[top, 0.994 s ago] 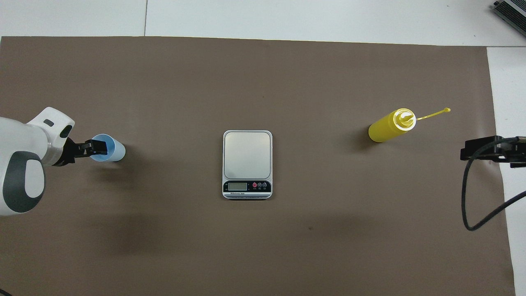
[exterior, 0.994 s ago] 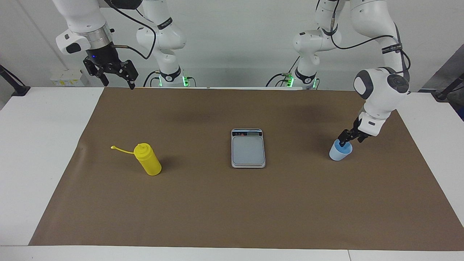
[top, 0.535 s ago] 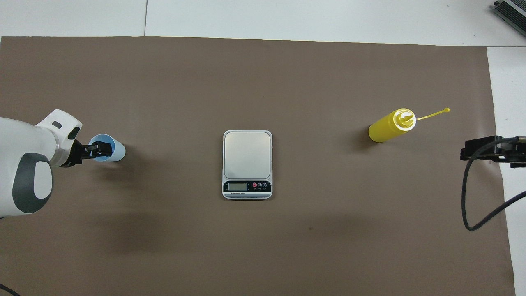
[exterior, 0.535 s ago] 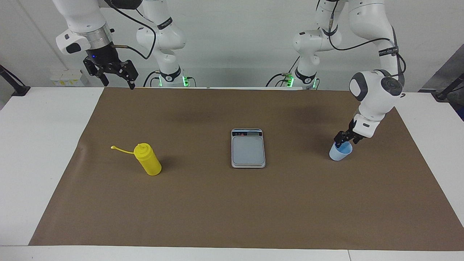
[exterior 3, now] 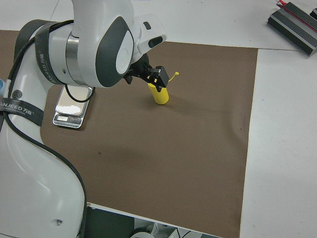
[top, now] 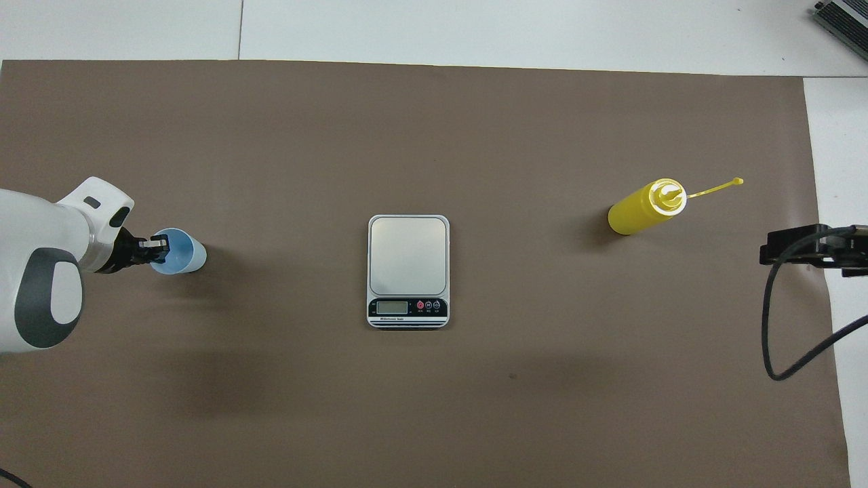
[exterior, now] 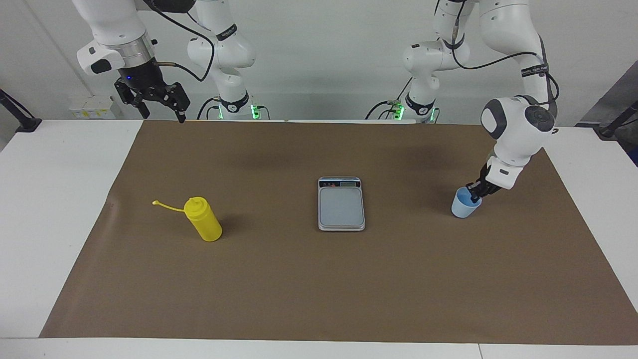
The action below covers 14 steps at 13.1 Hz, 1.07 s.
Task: Pour seasoning into cup on scale with both arms
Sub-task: 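Carry the blue cup with the left gripper onto the scale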
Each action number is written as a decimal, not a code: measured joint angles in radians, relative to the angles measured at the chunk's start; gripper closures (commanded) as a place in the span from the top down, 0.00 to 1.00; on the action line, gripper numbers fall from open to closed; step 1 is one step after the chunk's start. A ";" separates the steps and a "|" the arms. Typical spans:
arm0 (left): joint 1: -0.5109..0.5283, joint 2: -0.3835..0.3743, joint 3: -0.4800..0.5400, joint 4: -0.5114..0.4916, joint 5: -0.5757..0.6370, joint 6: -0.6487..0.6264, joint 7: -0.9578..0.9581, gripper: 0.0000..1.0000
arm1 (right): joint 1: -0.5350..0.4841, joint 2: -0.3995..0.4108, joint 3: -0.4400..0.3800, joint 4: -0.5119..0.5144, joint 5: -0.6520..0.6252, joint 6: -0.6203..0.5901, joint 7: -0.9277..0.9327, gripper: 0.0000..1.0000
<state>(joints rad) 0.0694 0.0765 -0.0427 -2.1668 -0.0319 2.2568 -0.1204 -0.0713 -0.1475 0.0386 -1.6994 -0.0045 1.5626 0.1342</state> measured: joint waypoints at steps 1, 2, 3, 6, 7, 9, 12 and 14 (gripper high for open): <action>0.000 0.003 0.000 0.046 0.000 -0.062 0.002 0.00 | 0.000 0.000 0.000 0.000 0.000 0.000 0.000 1.00; 0.000 0.007 0.000 0.100 0.000 -0.123 0.004 0.00 | 0.000 0.000 0.000 0.000 0.000 0.000 0.000 1.00; 0.000 0.011 0.000 0.154 0.000 -0.179 0.005 0.00 | -0.002 0.000 0.000 0.000 0.000 0.000 0.000 1.00; -0.025 0.026 -0.006 0.289 0.000 -0.305 0.008 0.00 | -0.015 0.000 -0.001 0.000 0.000 0.000 0.000 1.00; -0.044 0.037 -0.007 0.323 0.000 -0.328 0.008 0.00 | -0.015 0.000 -0.001 0.000 0.000 0.000 0.000 1.00; -0.096 0.070 -0.009 0.409 -0.002 -0.385 -0.015 0.00 | -0.015 0.000 -0.001 0.000 0.000 0.000 0.000 1.00; -0.209 0.118 -0.012 0.519 -0.006 -0.440 -0.147 0.00 | -0.015 0.000 -0.001 0.000 0.000 0.000 0.000 1.00; -0.276 0.131 -0.014 0.532 -0.049 -0.434 -0.259 0.00 | -0.015 0.000 -0.001 0.000 0.000 0.000 0.000 1.00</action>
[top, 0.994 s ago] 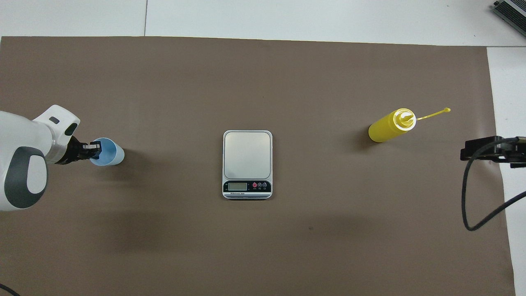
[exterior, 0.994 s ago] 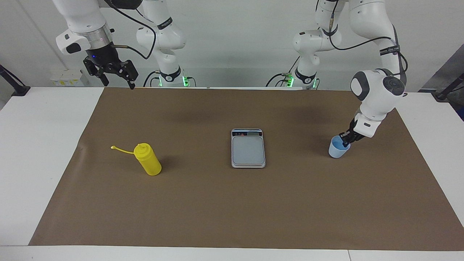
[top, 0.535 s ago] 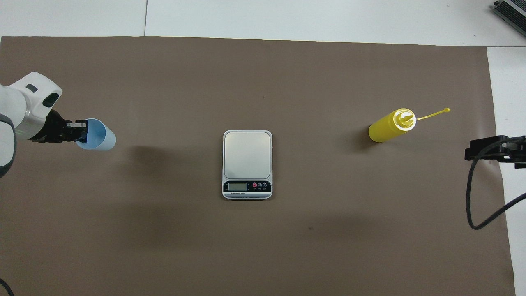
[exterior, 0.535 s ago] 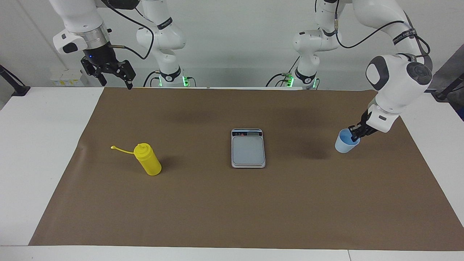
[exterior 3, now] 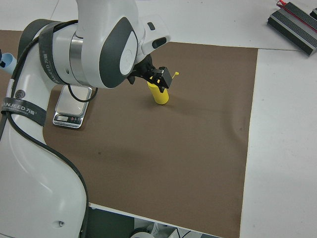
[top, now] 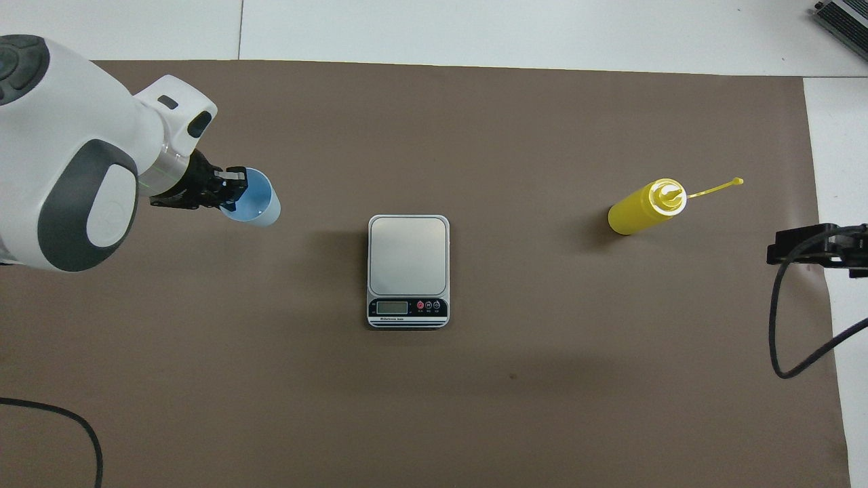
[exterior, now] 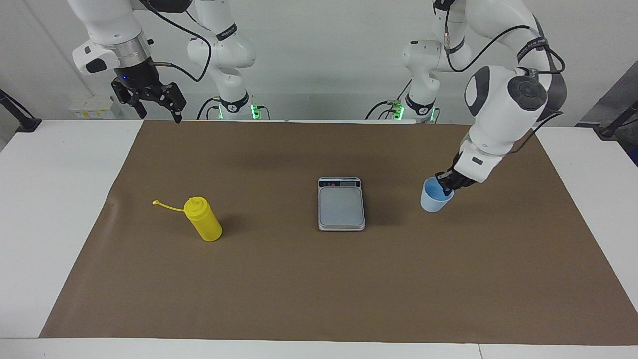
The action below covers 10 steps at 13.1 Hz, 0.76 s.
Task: Pour seasoning into cup on scale with both arms
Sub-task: 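Carry the blue cup with the left gripper onto the scale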
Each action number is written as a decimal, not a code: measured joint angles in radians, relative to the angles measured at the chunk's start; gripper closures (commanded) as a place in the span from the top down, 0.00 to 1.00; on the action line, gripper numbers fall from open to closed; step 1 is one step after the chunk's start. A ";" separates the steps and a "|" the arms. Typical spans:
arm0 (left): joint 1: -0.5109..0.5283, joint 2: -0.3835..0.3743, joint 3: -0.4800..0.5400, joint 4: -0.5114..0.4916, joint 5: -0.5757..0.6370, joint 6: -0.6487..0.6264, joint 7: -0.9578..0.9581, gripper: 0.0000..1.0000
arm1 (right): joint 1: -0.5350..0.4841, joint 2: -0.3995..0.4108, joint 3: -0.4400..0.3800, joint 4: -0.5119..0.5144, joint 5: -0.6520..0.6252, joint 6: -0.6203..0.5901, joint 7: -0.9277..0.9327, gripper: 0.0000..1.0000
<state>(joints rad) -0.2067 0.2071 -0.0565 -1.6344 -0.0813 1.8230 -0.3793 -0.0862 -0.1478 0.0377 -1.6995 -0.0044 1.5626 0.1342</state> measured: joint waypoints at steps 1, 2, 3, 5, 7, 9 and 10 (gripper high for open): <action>-0.032 0.003 0.000 0.001 -0.025 0.016 -0.052 0.00 | 0.000 0.000 0.000 0.000 0.000 0.000 0.000 1.00; -0.066 0.006 -0.001 0.001 -0.039 0.040 -0.111 0.00 | 0.000 0.000 0.000 0.000 0.000 0.000 0.000 1.00; -0.100 0.010 -0.002 0.000 -0.052 0.062 -0.160 0.00 | 0.000 -0.001 0.000 0.000 0.000 0.000 0.000 1.00; -0.176 0.027 -0.002 -0.003 -0.061 0.098 -0.247 0.00 | 0.000 -0.001 0.000 0.000 0.000 0.001 0.000 1.00; -0.245 0.063 -0.002 -0.004 -0.061 0.140 -0.318 0.00 | 0.000 -0.001 0.000 0.000 0.000 0.008 0.000 1.00; -0.289 0.092 -0.001 -0.008 -0.060 0.162 -0.356 0.00 | 0.000 -0.001 0.000 0.000 0.000 0.015 0.000 1.00; -0.300 0.098 0.000 -0.019 -0.059 0.169 -0.363 0.00 | 0.000 -0.001 0.000 0.000 0.000 0.016 0.000 1.00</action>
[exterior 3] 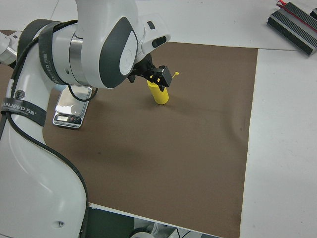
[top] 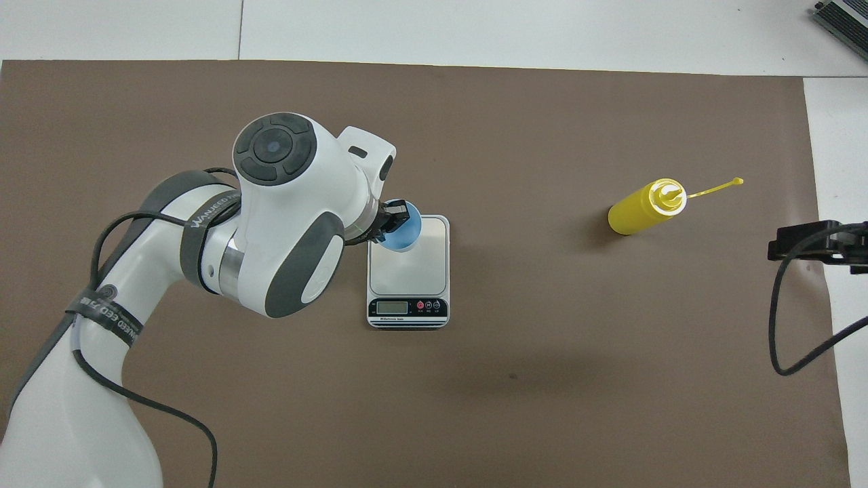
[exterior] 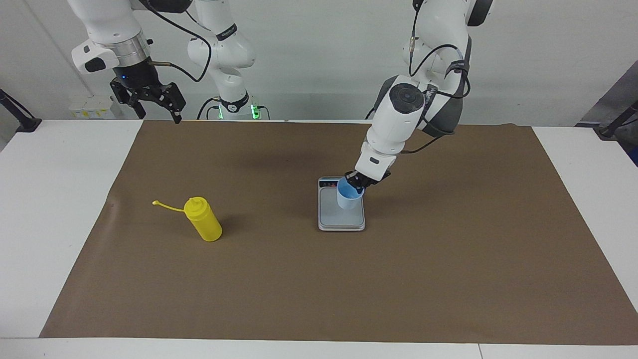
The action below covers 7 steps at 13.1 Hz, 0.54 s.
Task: Pour seasoning into cup on scale with both arms
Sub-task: 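Carry the blue cup with the left gripper onto the scale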
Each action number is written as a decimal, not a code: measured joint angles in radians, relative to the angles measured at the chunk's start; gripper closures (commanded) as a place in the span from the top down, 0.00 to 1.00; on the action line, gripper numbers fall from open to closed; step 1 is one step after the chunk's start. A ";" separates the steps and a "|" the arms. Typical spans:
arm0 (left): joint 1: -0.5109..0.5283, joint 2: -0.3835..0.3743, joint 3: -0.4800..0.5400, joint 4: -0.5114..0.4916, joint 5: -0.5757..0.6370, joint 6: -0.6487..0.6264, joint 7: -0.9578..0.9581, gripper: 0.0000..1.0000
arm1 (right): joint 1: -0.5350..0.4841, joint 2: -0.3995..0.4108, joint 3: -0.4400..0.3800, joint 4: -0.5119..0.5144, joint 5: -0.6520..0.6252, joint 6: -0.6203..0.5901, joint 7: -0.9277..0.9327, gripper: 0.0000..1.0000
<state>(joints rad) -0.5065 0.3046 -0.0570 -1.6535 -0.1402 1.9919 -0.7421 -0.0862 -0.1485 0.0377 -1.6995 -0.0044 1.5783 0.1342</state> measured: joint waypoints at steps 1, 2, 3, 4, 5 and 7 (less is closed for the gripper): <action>-0.008 0.001 0.001 -0.022 0.002 0.011 -0.001 0.00 | 0.001 0.000 0.000 0.000 0.000 0.000 0.000 1.00; -0.016 0.001 0.001 -0.046 0.004 0.029 -0.001 0.00 | 0.002 0.000 0.001 0.000 0.000 0.000 0.000 1.00; -0.023 0.001 0.001 -0.065 0.006 0.047 -0.001 0.00 | 0.002 0.000 0.002 0.000 0.000 0.000 0.000 1.00; -0.026 0.001 0.002 -0.078 0.007 0.059 -0.001 0.00 | 0.002 0.000 0.002 -0.001 0.000 0.000 0.000 1.00; -0.026 0.001 0.003 -0.086 0.009 0.065 -0.001 0.00 | 0.002 0.000 0.002 -0.001 0.000 0.001 0.000 1.00; -0.025 0.001 0.009 -0.093 0.010 0.074 -0.001 0.00 | 0.001 0.000 0.001 -0.002 0.000 0.007 0.000 1.00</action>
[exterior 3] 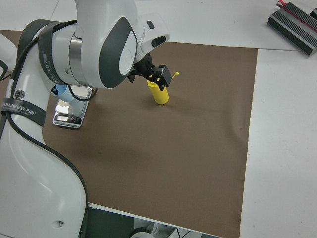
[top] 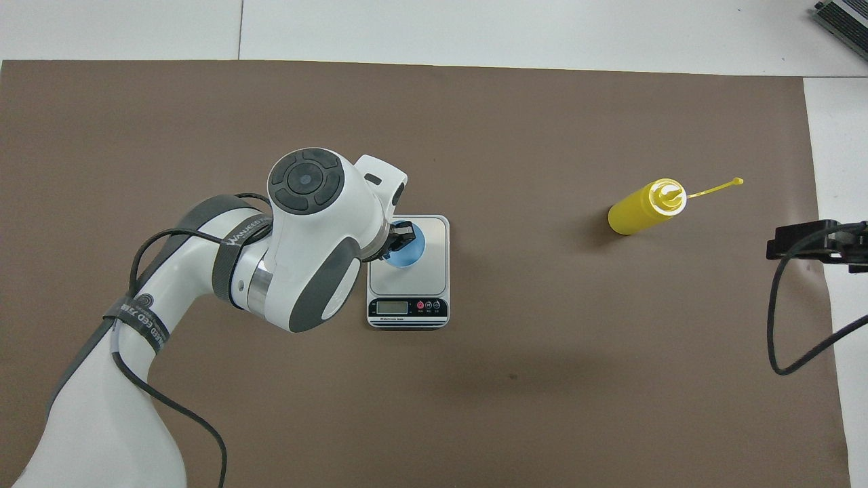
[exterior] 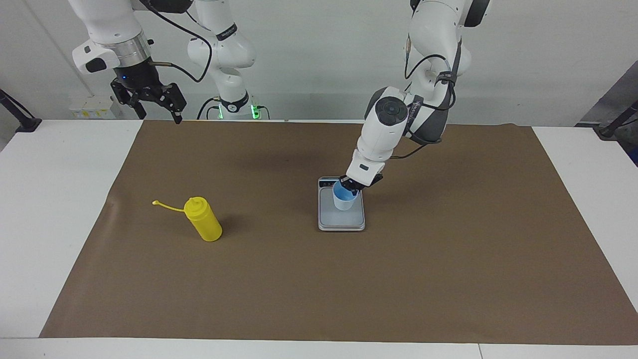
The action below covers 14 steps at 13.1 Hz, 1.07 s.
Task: Pour seasoning into cup on scale with both arms
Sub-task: 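Carry the blue cup with the left gripper onto the scale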
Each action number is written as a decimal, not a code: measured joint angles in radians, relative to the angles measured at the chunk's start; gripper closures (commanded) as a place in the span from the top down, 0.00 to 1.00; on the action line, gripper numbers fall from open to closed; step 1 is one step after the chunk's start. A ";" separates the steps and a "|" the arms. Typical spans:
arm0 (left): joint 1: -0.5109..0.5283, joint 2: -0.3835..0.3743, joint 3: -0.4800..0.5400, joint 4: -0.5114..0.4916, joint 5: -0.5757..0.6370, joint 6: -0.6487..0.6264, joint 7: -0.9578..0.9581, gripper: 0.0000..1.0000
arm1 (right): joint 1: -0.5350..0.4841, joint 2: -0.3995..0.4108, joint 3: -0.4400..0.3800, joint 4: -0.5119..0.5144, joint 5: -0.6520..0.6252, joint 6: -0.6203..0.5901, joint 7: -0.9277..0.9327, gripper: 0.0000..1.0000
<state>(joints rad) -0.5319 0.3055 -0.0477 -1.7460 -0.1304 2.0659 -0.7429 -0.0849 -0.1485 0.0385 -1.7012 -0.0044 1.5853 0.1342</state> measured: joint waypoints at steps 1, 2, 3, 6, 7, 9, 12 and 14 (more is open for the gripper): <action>0.000 0.000 0.001 -0.004 0.000 0.000 0.000 0.00 | 0.000 0.000 0.000 0.000 0.000 0.001 0.000 1.00; -0.001 -0.001 0.000 -0.012 0.000 0.000 0.000 0.00 | 0.000 0.000 0.000 0.000 0.000 0.001 0.000 1.00; -0.002 -0.001 -0.002 -0.018 0.000 0.001 0.000 0.00 | 0.000 0.000 0.000 -0.001 0.000 0.001 0.000 1.00; -0.005 -0.001 -0.003 -0.024 0.000 0.003 0.000 0.00 | -0.001 0.000 0.000 -0.002 0.000 0.001 0.000 1.00; -0.008 -0.002 -0.003 -0.027 0.000 0.004 -0.004 0.00 | -0.001 0.000 0.000 -0.002 0.000 0.001 0.000 1.00; -0.022 -0.002 -0.005 -0.032 0.000 0.012 -0.028 0.00 | -0.002 0.000 -0.001 -0.002 0.000 0.003 0.000 1.00; -0.037 -0.002 -0.004 -0.037 0.000 0.024 -0.042 0.00 | -0.034 0.000 -0.003 -0.002 0.000 0.005 0.000 1.00; -0.037 -0.002 0.001 -0.039 0.000 0.025 -0.042 0.00 | -0.040 0.000 -0.003 -0.002 0.000 0.005 0.000 1.00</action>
<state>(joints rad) -0.5688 0.3031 -0.0470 -1.7851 -0.1301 2.0906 -0.7848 -0.1245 -0.1486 0.0358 -1.7029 -0.0044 1.5904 0.1340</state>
